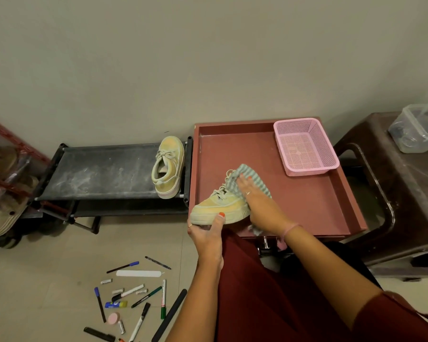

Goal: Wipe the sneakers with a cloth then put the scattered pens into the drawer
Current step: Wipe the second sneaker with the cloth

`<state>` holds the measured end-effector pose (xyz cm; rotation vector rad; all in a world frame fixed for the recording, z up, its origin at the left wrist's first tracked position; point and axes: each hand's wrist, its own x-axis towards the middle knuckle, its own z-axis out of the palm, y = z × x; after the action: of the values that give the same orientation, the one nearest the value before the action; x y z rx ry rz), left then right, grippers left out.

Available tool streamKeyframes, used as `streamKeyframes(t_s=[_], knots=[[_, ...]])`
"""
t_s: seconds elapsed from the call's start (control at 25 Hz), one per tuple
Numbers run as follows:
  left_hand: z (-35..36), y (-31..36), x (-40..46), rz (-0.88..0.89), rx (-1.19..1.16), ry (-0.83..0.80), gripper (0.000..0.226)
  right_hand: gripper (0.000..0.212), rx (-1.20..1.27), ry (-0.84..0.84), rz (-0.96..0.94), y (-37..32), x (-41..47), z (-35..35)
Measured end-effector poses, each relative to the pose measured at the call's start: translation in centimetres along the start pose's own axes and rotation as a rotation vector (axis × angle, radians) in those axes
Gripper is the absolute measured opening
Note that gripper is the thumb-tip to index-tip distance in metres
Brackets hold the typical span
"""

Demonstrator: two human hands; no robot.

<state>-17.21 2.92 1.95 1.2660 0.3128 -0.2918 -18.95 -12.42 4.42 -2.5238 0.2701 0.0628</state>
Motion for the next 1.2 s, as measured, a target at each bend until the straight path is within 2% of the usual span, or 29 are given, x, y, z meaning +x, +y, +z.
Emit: streamKeyframes(t_s=[0.12, 0.2, 0.28, 0.36, 0.44, 0.52, 0.6, 0.68, 0.8, 0.92, 0.96, 1.04, 1.12, 1.2], knots=[[0.0, -0.1, 0.1, 0.024, 0.043, 0.004, 0.081, 0.089, 0.125, -0.029, -0.136, -0.8, -3.0, 0.7], [0.1, -0.1, 0.0, 0.033, 0.033, -0.007, 0.075, 0.101, 0.102, -0.025, -0.144, 1.3, -3.9, 1.0], [0.3, 0.2, -0.3, 0.034, -0.002, -0.022, 0.067, 0.114, 0.073, 0.004, 0.005, 3.8, -3.6, 0.9], [0.5, 0.2, -0.5, 0.037, -0.002, -0.038, 0.057, 0.106, 0.203, 0.054, 0.268, 4.6, -2.4, 0.8], [0.5, 0.0, -0.5, 0.038, 0.026, -0.039, 0.051, 0.092, 0.308, 0.13, 0.347, 3.3, -1.5, 0.9], [0.3, 0.0, -0.2, 0.032, 0.008, -0.015, 0.055, 0.091, 0.292, 0.114, 0.238, 0.6, -2.0, 1.5], [0.3, 0.0, 0.1, 0.02, 0.006, -0.001, 0.077, 0.093, 0.253, 0.059, 0.014, -1.6, -3.7, 2.3], [0.3, -0.1, 0.1, 0.015, 0.009, -0.006, 0.084, 0.094, 0.214, 0.018, -0.108, -1.9, -4.8, 1.7], [0.4, 0.2, -0.3, 0.005, -0.022, -0.024, 0.065, 0.095, 0.081, 0.087, -0.019, 1.0, -2.9, 0.1], [0.4, 0.0, -0.3, 0.014, 0.009, -0.034, 0.05, 0.081, 0.161, 0.135, 0.274, 3.0, -0.1, 0.0], [0.3, -0.1, -0.3, 0.014, 0.012, -0.03, 0.049, 0.077, 0.177, 0.134, 0.289, 2.9, 0.3, 0.3], [0.2, 0.0, 0.1, 0.017, -0.021, -0.019, 0.055, 0.08, 0.137, 0.111, 0.214, 1.5, 0.4, 0.9], [0.2, -0.2, 0.3, 0.019, -0.043, -0.027, 0.076, 0.089, 0.08, 0.072, 0.063, -0.2, -0.6, 1.2], [0.2, -0.4, 0.4, 0.015, -0.05, -0.028, 0.088, 0.093, 0.075, 0.08, 0.006, -0.1, -0.7, 0.7]])
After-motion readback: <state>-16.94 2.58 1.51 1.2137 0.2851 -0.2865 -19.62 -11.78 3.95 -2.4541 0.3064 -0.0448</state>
